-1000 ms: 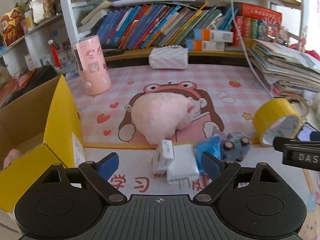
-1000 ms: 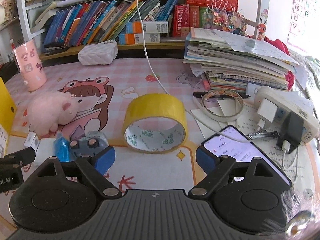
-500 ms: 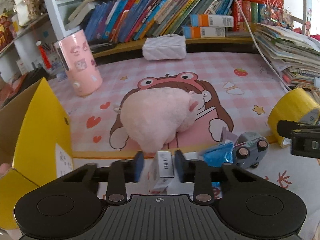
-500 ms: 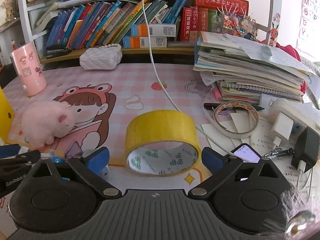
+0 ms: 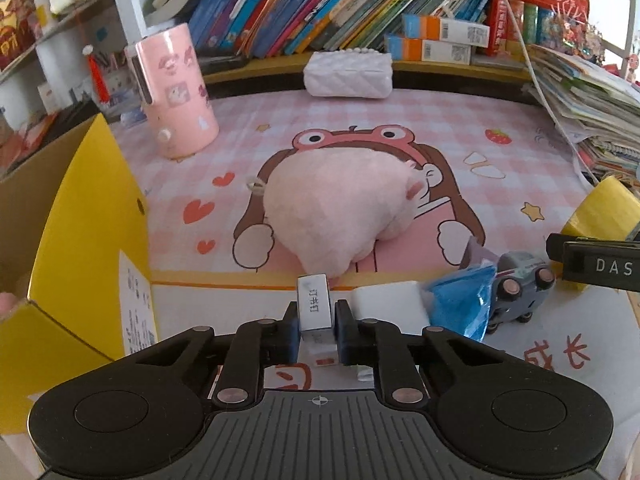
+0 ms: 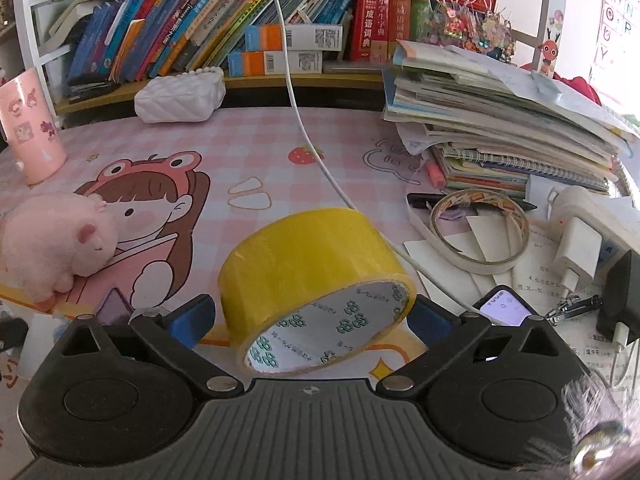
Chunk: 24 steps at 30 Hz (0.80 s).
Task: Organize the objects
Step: 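Lift the charger with the left tool while the right tool grasps the yellow tape roll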
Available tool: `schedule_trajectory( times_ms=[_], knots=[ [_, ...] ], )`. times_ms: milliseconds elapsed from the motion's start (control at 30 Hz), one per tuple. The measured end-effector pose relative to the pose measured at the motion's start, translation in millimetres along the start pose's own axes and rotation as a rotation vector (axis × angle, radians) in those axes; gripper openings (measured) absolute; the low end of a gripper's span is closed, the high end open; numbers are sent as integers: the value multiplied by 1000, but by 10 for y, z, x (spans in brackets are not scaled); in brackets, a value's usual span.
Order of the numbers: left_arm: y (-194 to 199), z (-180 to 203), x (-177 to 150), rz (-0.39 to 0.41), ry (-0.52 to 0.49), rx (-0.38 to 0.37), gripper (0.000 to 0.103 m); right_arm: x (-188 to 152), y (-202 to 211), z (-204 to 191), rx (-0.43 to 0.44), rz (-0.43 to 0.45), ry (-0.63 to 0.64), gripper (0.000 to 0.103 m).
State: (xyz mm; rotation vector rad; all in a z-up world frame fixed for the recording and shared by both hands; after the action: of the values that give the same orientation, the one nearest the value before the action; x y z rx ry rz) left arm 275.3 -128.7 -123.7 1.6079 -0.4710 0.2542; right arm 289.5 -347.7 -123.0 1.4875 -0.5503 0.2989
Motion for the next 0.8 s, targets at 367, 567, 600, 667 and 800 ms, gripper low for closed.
schedule_trajectory(
  times_ms=[367,567,600,667,800],
  knots=[
    [66,-78,5,12,38,-48,13,29,-38,1,16,8,25,98],
    [379,-105,47,106,38,-69,13,20,216,-56,36,38,22,98],
    [415,-118,43,114,42,-75,13,14,268,-71,37,43,21,98],
    [480,-127,23,128,45,-88,13,-10,363,-102,41,49,17,98],
    [550,-150,-76,137,37,-102,13,-101,501,-219,54,45,19,98]
  ],
)
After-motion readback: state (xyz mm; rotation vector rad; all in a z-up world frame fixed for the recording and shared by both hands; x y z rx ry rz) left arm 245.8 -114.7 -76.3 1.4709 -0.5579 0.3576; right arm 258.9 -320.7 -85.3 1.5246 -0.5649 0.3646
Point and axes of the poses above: each gripper's, at about its wrist camera, not at the fingertips, and y roughly against the way its jaws point, z to its right, x to its top, the point moved 9 cm from there along -y, roughly the way its jaws point, and after that the axes turned 14 degrees about -z, right-handed, at the moved point
